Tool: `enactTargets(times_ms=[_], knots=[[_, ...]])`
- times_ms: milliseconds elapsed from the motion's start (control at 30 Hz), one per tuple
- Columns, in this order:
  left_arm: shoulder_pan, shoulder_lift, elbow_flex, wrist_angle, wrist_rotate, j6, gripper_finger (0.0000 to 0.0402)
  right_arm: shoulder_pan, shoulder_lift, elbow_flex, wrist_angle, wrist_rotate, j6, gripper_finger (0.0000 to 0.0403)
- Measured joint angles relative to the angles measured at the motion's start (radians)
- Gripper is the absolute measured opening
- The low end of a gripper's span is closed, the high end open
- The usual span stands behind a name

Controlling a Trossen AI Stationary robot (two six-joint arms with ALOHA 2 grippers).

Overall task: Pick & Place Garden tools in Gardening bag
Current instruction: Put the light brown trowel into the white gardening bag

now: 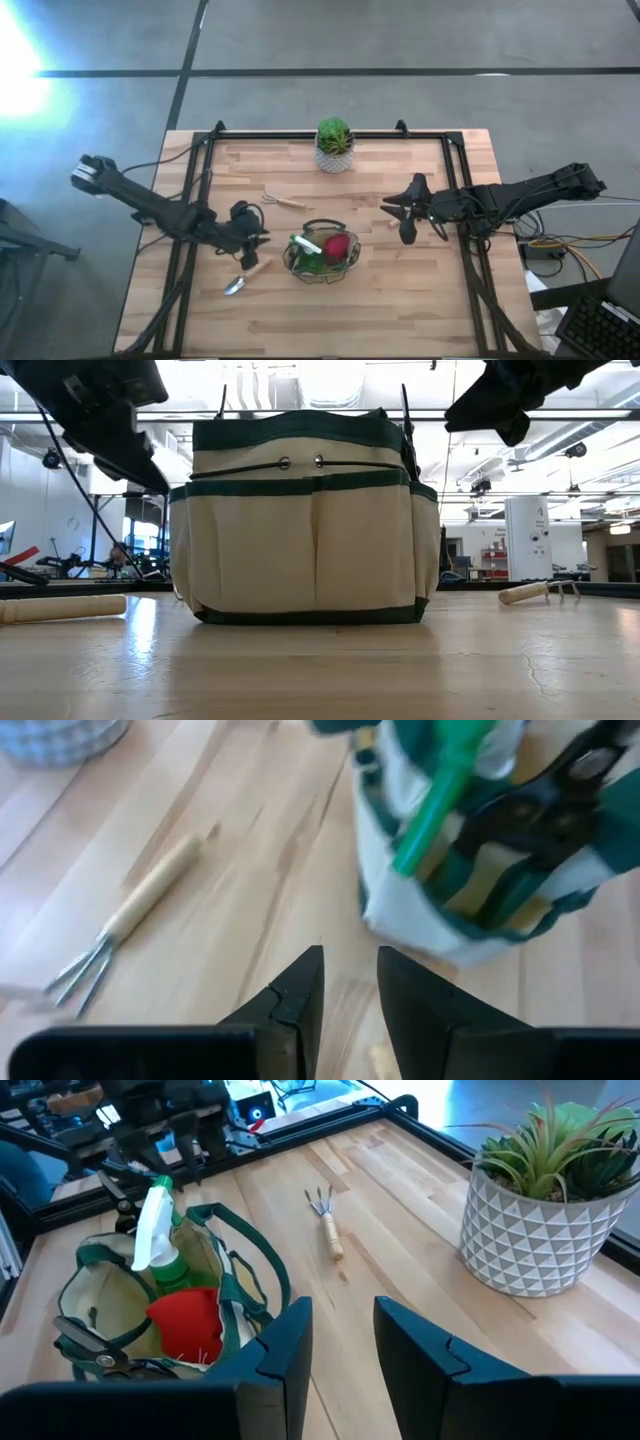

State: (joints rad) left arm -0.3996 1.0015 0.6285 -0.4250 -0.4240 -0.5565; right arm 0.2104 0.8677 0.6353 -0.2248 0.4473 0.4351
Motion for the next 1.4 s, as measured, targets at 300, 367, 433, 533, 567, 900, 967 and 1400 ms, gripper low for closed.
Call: enactTargets(times_ms=[300, 367, 433, 533, 567, 900, 967, 1400], knots=[[0.000, -0.098, 0.000, -0.164, 0.139, -0.199, 0.0099, 0.000, 0.000, 0.000, -0.003, -0.001, 0.000, 0.0088], [0.000, -0.098, 0.000, -0.163, 0.209, -0.218, 0.0099, 0.000, 0.000, 0.000, -0.003, -0.001, 0.000, 0.0084], [0.000, -0.087, 0.000, -0.163, 0.263, -0.240, 0.0099, 0.000, 0.000, 0.000, -0.003, -0.001, 0.000, 0.0082], [0.000, -0.060, -0.001, -0.164, 0.315, -0.273, 0.0099, 0.000, 0.000, 0.000, -0.003, -0.001, 0.000, 0.0083], [-0.001, -0.050, -0.001, -0.164, 0.334, -0.283, 0.0099, 0.000, 0.000, 0.000, -0.003, -0.001, 0.000, 0.0085], [-0.006, 0.050, -0.001, -0.142, 0.366, -0.336, 0.0099, 0.000, 0.000, 0.000, -0.002, -0.001, 0.003, 0.0102], [-0.006, 0.069, -0.001, -0.130, 0.365, -0.337, 0.0099, 0.000, 0.000, 0.000, -0.002, -0.001, 0.003, 0.0104], [-0.006, 0.160, -0.001, -0.098, 0.359, -0.337, 0.0140, 0.000, 0.000, 0.000, -0.001, 0.000, 0.002, 0.0093]])
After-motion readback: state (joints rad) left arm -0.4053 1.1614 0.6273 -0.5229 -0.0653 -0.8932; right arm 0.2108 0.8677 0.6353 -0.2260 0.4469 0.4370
